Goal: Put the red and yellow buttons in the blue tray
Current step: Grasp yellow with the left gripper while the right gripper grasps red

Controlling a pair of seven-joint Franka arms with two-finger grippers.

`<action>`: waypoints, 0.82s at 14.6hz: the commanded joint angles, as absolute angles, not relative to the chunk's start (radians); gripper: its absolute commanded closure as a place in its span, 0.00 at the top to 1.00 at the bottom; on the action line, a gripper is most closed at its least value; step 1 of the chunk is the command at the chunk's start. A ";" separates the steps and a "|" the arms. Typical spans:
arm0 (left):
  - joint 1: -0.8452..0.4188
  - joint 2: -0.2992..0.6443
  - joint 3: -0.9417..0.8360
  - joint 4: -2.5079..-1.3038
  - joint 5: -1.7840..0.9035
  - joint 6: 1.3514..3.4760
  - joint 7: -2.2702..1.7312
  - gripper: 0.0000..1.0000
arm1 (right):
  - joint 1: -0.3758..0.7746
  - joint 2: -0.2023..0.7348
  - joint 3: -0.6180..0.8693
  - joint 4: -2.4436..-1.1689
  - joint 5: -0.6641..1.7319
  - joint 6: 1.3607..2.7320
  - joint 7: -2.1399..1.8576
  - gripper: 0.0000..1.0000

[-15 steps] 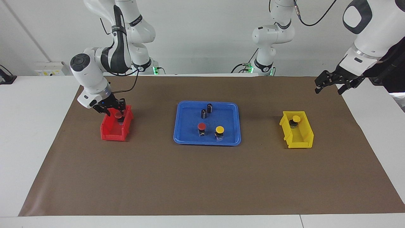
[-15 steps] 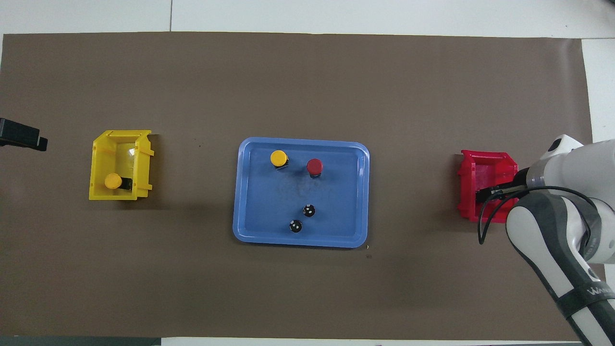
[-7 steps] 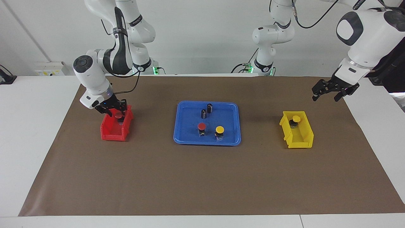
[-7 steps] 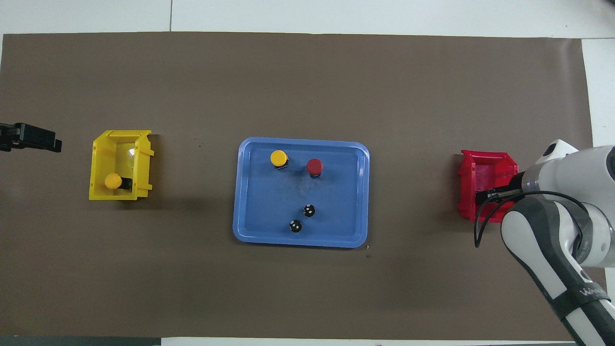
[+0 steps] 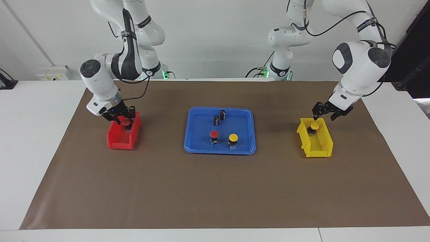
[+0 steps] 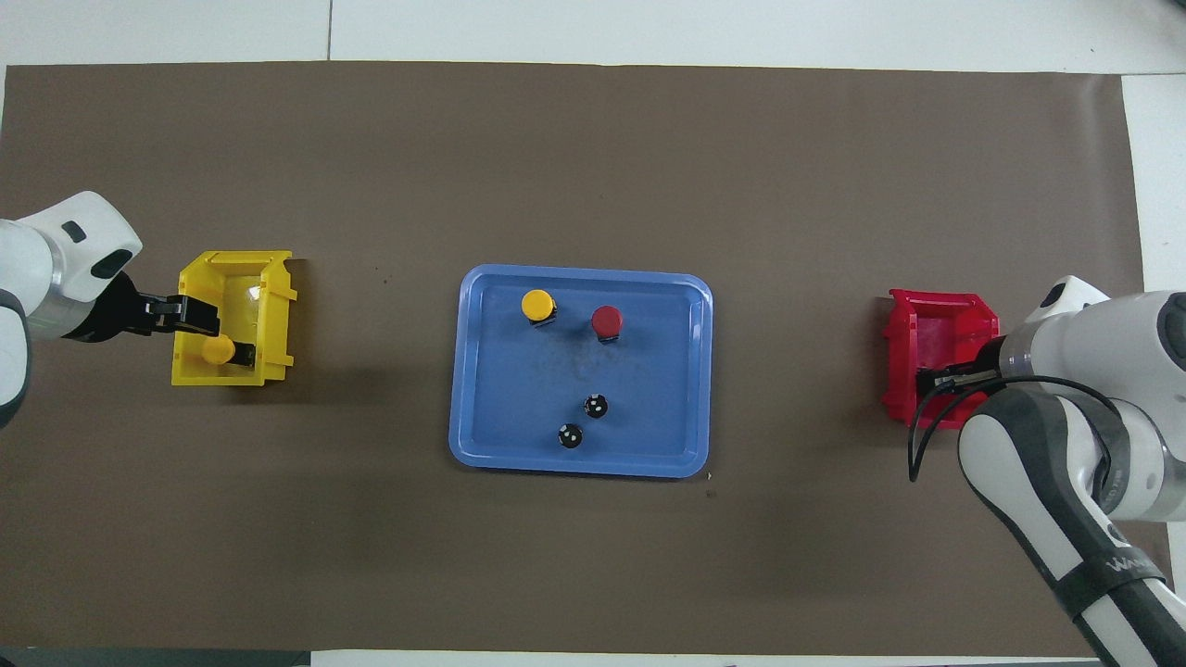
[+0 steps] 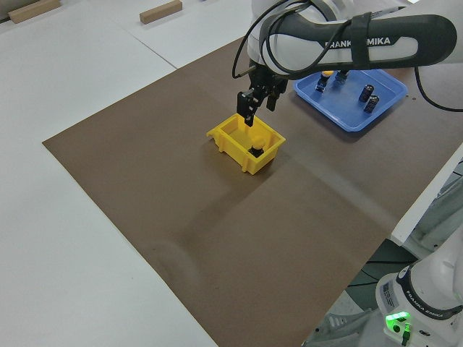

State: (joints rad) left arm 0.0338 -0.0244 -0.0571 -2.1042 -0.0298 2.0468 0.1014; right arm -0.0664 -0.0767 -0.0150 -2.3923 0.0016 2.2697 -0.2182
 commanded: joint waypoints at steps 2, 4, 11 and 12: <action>0.029 -0.051 -0.051 -2.212 -0.044 2.163 0.094 0.73 | -0.065 -0.087 -0.002 -2.413 0.021 2.292 -0.222 0.46; 0.029 -0.037 -0.051 -2.230 -0.044 2.203 0.094 0.72 | -0.064 -0.087 -0.002 -2.411 0.021 2.293 -0.222 0.27; 0.029 -0.009 -0.051 -2.292 -0.044 2.310 0.094 0.64 | -0.072 -0.063 -0.003 -2.240 0.020 2.102 -0.239 0.20; 0.029 -0.009 -0.051 -2.295 -0.044 2.310 0.094 0.61 | -0.071 -0.063 -0.002 -2.206 0.020 2.062 -0.241 0.20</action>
State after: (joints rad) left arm 0.0338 -0.0003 -0.0566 -2.2639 -0.0298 2.2711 0.1002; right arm -0.0596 -0.0757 -0.0082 -2.2939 0.0019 2.1482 -0.2196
